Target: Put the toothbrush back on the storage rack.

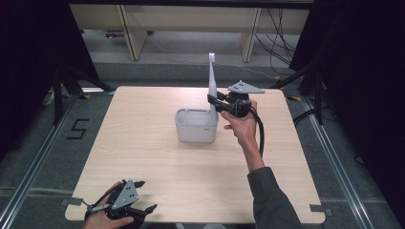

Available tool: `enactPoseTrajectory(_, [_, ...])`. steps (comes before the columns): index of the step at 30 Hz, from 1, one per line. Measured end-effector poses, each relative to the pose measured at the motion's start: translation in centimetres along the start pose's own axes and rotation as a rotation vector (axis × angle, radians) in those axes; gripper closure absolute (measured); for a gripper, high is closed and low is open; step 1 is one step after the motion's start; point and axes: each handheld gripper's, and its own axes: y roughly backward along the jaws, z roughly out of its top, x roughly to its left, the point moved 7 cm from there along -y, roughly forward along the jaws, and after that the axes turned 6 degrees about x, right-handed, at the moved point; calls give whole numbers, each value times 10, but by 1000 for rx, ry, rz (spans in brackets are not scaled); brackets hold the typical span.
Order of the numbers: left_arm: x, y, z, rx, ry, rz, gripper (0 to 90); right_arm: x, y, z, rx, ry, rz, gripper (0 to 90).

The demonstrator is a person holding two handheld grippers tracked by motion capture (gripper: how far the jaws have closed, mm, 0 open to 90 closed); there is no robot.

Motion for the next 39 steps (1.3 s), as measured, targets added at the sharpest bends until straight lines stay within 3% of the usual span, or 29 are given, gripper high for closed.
enactPoseTrajectory(5, [1, 0, 0, 5, -13, 0, 148, -2, -10, -5, 13, -41, -15, 666])
enactPoseTrajectory(7, [1, 0, -1, 7, -11, -1, 148, -4, -12, -5, 8, -25, -20, 666])
enactPoseTrajectory(8, [3, 0, -1, 16, -32, 3, 148, -5, -14, -4, -2, -21, -20, 666])
enactPoseTrajectory(10, [1, 0, 0, 7, -13, 0, 147, -5, -16, -5, 0, -45, -18, 666])
enactPoseTrajectory(16, [0, 0, 0, 0, -8, -4, 147, -7, -24, -9, 10, -36, -30, 666])
enactPoseTrajectory(19, [2, 1, -2, 24, -29, -1, 148, -8, -27, -11, 16, -53, -36, 666])
enactPoseTrajectory(21, [0, 0, 0, 3, -10, -7, 147, -12, -30, -12, 13, -41, -42, 666])
enactPoseTrajectory(25, [0, 0, 0, 3, -8, -10, 147, -12, -35, -19, 27, -59, -42, 665])
enactPoseTrajectory(29, [0, 0, 0, 4, -5, 1, 148, -13, -38, -23, 27, -44, -46, 665])
enactPoseTrajectory(37, [1, 0, -1, 9, -12, -4, 148, -16, -41, -34, 41, -81, -52, 665])
enactPoseTrajectory(39, [-1, 1, -1, 12, -7, -14, 148, -17, -41, -37, 50, -50, -56, 664])
